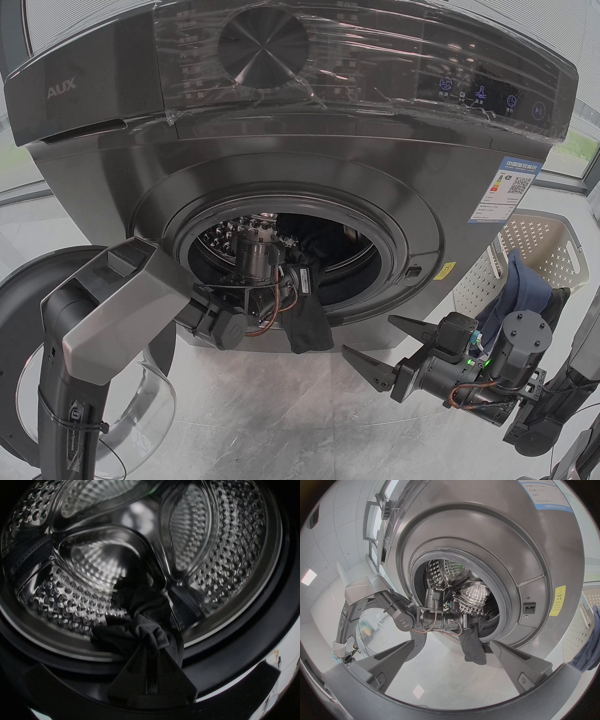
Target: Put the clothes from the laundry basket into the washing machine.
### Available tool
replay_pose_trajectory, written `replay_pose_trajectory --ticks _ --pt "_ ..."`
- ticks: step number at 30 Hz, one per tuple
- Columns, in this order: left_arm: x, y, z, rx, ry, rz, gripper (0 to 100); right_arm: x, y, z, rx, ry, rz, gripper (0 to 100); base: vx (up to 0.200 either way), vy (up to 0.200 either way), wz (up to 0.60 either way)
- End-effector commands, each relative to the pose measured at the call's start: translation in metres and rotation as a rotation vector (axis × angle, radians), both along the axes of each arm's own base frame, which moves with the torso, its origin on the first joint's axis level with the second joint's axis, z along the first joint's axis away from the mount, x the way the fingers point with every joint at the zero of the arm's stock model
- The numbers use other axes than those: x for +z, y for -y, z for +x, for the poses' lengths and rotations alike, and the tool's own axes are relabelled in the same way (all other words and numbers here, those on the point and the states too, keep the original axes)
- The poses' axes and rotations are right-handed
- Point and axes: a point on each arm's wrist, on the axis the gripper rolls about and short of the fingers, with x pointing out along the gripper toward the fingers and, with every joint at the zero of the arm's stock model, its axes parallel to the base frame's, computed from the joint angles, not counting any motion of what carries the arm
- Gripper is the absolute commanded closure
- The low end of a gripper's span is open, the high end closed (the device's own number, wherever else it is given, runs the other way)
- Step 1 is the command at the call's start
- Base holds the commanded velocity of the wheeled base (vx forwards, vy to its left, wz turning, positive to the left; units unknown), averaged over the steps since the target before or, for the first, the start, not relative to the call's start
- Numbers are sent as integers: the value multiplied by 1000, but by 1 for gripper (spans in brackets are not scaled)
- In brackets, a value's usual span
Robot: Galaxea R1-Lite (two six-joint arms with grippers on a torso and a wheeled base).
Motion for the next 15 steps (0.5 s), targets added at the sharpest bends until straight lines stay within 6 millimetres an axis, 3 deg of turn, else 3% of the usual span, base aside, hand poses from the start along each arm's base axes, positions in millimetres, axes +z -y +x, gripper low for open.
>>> replay_pose_trajectory --ticks 1,11,15 --pt "23 0 17 32 112 -92 100 0 0 0 2 0 -1 0 0 0 0" --pt "12 1 52 80 249 -192 100 0 0 0 0 1 -2 0 0 0 0" --pt "9 1 57 91 261 -192 100 0 0 0 0 2 -1 0 0 0 0"
